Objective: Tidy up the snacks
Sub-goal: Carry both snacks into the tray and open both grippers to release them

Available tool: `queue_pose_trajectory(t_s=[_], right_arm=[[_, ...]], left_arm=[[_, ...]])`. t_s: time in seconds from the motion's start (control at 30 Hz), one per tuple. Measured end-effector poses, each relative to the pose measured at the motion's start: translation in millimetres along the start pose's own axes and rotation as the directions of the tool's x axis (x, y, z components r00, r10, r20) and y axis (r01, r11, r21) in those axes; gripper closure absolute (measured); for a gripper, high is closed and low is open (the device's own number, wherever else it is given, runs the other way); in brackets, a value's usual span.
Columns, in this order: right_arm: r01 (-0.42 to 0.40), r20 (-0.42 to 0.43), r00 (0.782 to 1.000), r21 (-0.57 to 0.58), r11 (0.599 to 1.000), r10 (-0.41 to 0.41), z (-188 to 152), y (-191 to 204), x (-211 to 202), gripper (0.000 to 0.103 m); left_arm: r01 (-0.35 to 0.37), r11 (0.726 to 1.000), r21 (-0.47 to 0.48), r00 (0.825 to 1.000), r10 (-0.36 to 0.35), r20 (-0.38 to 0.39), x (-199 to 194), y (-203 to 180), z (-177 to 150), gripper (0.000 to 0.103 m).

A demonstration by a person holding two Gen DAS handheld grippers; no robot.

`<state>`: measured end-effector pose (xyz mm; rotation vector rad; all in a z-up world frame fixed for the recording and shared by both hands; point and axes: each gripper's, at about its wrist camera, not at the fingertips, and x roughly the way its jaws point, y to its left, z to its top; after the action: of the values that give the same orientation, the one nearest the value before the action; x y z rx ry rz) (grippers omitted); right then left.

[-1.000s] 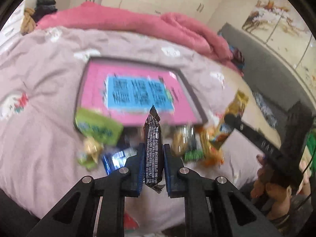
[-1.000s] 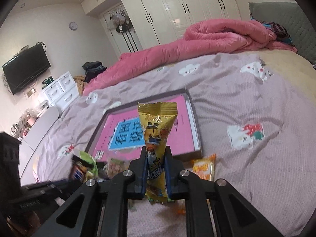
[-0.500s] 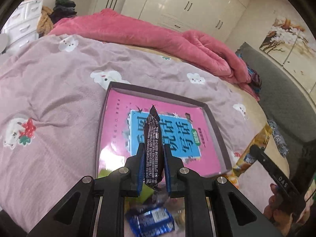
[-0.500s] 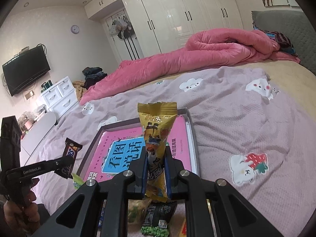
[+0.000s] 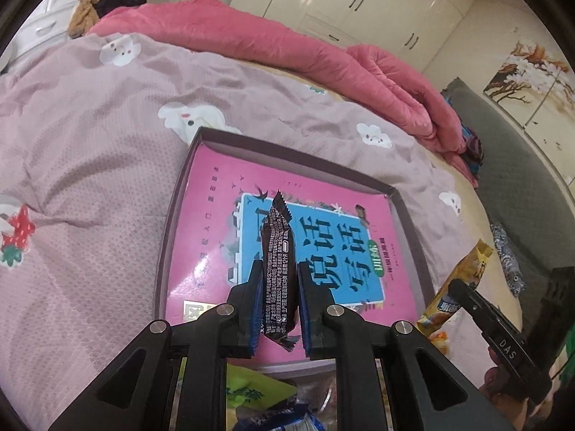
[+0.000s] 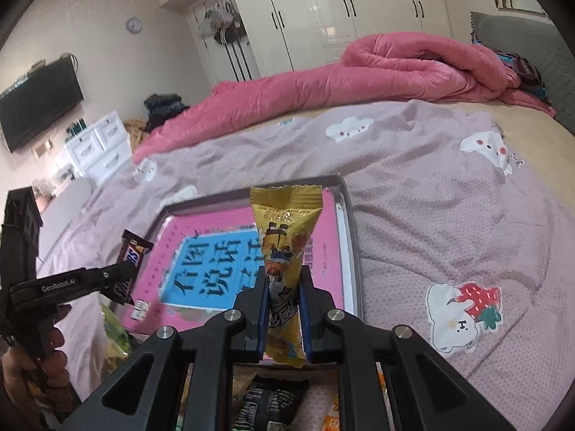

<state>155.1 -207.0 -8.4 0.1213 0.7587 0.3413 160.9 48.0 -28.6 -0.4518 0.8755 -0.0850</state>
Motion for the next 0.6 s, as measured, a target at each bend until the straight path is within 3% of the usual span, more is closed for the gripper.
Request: queue_pose_trajectory(t_s=[0.4, 0.6], right_arm=[[-0.003, -0.099, 0.995, 0.034, 0.999, 0.006, -7, -10, 30, 0.088], [-0.013, -0.110, 0.994, 0.038, 0.999, 0.017, -8, -8, 36, 0.087]], left_arm=[[-0.015, 1.000, -0.004, 0.999, 0.015, -0.031, 19, 10, -4, 0.086], [-0.020, 1.000, -0.007, 0.999, 0.020, -0.038, 23, 13, -4, 0.086]])
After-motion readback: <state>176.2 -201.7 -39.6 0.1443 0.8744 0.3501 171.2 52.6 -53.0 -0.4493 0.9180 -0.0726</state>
